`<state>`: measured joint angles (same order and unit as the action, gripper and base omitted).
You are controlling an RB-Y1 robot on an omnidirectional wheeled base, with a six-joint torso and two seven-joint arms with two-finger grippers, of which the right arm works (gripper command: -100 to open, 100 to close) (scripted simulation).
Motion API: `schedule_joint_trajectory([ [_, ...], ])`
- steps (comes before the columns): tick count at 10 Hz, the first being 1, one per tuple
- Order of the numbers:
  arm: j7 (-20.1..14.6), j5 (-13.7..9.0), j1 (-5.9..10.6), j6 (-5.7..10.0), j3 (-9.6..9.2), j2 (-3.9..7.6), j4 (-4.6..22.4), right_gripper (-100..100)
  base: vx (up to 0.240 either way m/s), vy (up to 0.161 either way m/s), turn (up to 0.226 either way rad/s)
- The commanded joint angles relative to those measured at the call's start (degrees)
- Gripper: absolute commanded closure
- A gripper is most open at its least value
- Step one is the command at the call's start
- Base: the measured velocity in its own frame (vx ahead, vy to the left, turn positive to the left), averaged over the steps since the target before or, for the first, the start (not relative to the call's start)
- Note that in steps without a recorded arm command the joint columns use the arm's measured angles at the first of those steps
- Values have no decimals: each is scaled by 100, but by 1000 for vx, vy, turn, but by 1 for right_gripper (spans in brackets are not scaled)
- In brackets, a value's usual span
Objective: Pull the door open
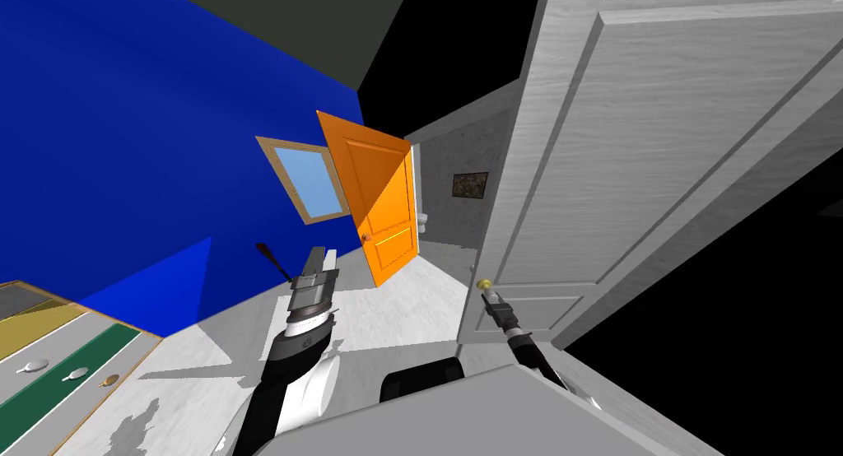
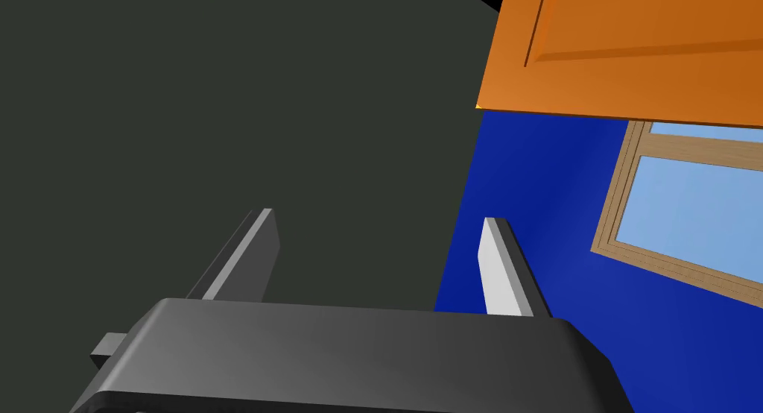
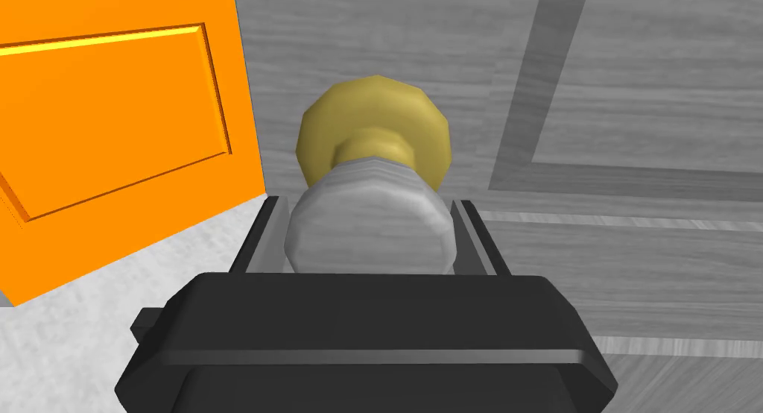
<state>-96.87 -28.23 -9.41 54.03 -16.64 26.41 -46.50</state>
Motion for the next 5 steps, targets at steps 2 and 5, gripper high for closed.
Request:
schedule_joint_trajectory([
  [2, -96, 51, -60, 105, -90, 60, 18, 100, -120, -28, 78],
  [5, -249, 123, -138, 292, -209, 182, 46, 100, -218, -48, 135],
])
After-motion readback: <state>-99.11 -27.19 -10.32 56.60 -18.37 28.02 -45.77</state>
